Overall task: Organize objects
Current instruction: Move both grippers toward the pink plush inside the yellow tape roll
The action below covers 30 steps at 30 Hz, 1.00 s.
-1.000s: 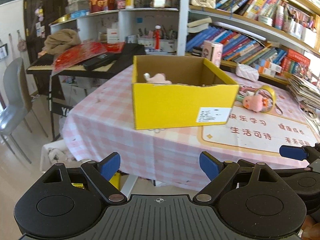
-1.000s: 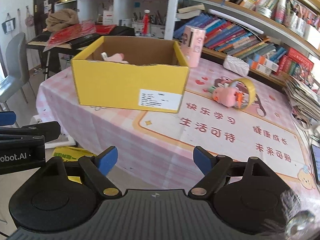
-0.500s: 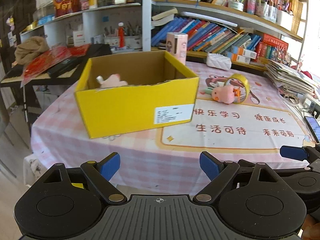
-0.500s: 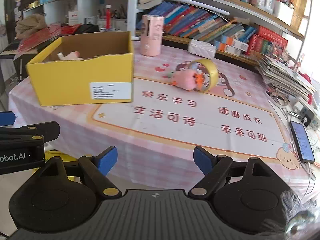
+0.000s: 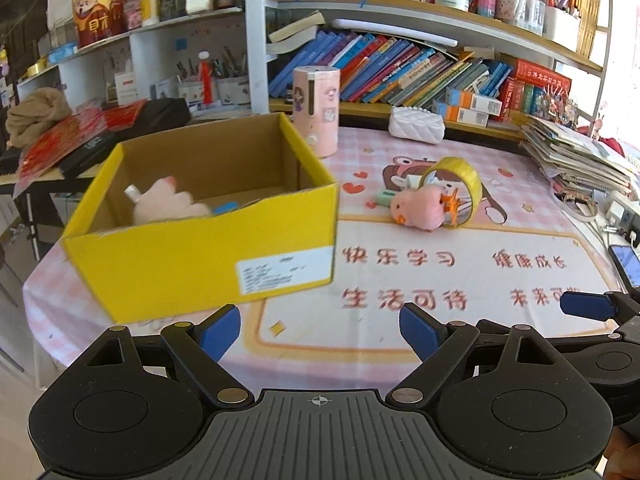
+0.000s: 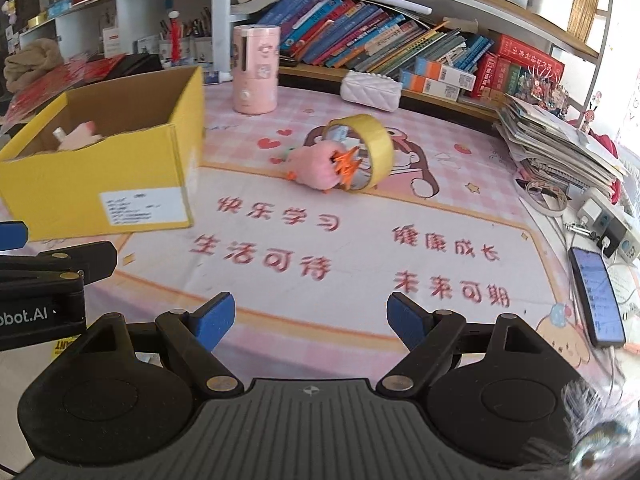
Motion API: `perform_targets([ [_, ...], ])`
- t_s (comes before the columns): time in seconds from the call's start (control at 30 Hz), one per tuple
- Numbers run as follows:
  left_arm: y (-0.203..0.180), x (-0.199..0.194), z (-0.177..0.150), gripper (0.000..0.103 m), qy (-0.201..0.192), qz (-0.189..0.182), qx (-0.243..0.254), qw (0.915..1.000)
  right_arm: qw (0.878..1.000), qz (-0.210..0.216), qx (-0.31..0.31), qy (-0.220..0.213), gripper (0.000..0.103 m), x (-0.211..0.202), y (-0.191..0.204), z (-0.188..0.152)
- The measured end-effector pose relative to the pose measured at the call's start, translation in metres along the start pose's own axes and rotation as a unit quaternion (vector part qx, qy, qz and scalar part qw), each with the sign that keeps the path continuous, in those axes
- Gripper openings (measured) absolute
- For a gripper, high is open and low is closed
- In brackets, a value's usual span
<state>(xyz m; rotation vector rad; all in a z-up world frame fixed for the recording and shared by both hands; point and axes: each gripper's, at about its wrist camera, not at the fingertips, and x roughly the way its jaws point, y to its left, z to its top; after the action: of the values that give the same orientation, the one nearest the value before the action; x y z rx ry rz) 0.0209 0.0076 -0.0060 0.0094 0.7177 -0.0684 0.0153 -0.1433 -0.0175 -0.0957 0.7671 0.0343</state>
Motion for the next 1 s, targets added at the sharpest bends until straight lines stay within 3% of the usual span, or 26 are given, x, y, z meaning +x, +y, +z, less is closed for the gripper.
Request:
perform_targets([
  [0.37,-0.048,0.042,0.034,0.089,0.002,0.000,-0.010,1.0000,1.000,0.000,-0.004,0.006,0.083,0.041,-0.058,0.034],
  [0.67,-0.077,0.065,0.053,0.089,-0.003,0.021,-0.026,0.9994,1.000,0.023,-0.017,-0.001,0.082,0.070,-0.094,0.057],
  [1.0,-0.104,0.081,0.066,0.089,0.003,0.044,-0.001,0.9990,0.999,0.052,-0.006,-0.010,0.080,0.095,-0.125,0.077],
])
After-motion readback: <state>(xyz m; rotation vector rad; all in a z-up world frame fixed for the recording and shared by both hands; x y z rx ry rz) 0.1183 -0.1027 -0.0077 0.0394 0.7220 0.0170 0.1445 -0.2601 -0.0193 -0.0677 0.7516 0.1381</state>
